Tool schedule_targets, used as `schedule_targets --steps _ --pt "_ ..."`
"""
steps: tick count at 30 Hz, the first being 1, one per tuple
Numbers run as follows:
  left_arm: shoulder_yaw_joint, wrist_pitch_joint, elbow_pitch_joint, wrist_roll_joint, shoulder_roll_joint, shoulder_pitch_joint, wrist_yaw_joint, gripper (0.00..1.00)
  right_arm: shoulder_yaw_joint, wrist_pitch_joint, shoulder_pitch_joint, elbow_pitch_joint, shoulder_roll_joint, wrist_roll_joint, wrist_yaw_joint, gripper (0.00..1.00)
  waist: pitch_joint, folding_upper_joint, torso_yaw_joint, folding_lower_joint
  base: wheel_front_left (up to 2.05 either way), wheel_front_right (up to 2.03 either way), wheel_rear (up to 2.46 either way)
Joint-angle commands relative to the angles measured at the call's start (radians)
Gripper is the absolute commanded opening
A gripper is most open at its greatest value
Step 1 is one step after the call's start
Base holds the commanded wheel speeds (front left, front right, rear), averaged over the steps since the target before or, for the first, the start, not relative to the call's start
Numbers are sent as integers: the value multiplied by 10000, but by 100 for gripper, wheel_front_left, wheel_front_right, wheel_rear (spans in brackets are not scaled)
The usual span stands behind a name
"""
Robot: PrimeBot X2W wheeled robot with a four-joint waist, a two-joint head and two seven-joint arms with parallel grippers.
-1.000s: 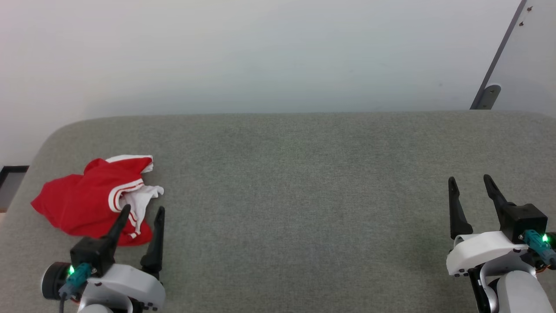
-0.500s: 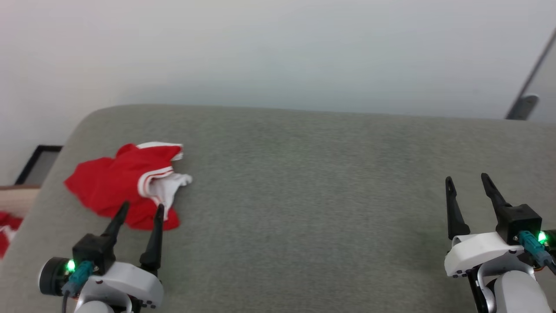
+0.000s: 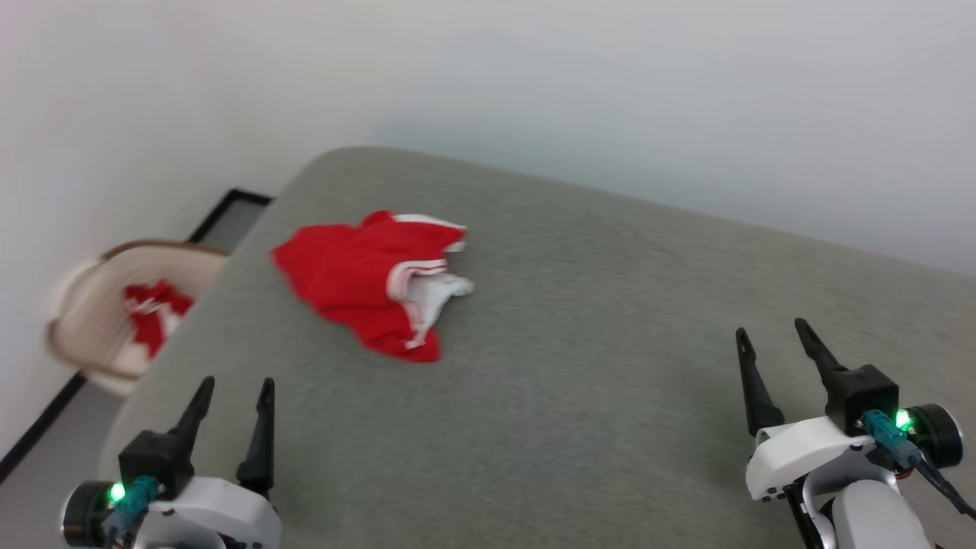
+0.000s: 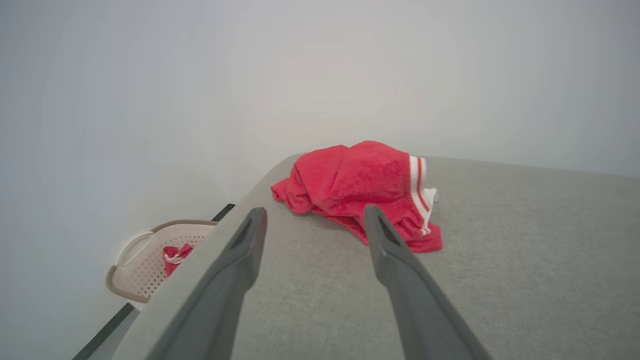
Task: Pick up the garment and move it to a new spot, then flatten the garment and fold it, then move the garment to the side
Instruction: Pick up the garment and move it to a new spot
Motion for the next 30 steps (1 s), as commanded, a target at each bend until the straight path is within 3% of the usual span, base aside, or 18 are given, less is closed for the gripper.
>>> schedule_targets --steps 1,15,20,25,30 --pt "45 3 55 61 -39 104 4 100 43 -11 -62 44 22 98 -14 100 -141 -1 1426 0 0 0 0" --pt "2335 3 -624 -291 -712 798 11 100 2865 -11 -2077 1350 7 1053 -14 100 771 -1 2149 0 0 0 0" --pt "2572 3 -854 -232 -926 951 6 100 3075 -11 -2368 1463 5 1379 -14 100 879 -1 2142 0 -3 -3 -3" --pt "2043 3 -794 -328 -750 553 5 100 2816 -11 -2127 1315 8 1457 -14 100 1063 -1 2088 0 0 0 0" --pt "143 3 -545 -579 90 -555 4 100 2326 -11 -1783 863 10 1166 -14 100 1327 -1 1976 0 0 0 0"
